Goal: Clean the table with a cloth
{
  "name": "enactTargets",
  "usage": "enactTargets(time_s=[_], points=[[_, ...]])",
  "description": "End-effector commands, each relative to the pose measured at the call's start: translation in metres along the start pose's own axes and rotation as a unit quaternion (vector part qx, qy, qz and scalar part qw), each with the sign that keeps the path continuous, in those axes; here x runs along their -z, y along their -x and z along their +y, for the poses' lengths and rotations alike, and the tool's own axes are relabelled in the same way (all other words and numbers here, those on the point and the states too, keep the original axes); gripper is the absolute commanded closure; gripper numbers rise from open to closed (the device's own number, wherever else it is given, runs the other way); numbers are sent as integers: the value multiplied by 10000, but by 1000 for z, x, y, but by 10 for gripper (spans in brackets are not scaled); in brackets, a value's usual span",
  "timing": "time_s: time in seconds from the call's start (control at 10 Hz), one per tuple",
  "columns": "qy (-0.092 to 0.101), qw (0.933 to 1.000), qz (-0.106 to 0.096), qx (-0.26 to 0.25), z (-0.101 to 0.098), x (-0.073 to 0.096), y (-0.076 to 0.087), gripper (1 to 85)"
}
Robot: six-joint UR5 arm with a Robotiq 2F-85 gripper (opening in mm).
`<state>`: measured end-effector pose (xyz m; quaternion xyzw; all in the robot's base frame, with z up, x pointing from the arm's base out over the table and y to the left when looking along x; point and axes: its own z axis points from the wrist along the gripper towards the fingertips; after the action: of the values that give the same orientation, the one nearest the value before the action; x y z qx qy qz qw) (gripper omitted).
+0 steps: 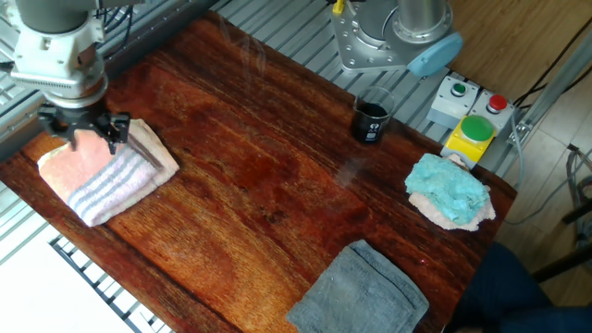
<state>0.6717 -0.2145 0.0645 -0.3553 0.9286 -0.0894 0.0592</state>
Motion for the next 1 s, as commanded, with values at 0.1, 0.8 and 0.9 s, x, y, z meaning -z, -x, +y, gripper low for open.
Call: enactTargets(time_s=[0.1, 0.8, 0.9], points=[[327, 9987, -327, 201, 4, -24, 18, 7], [1008, 9931, -414, 433, 31, -45, 4, 7], [758, 9943, -349, 671, 15, -49, -1, 7]])
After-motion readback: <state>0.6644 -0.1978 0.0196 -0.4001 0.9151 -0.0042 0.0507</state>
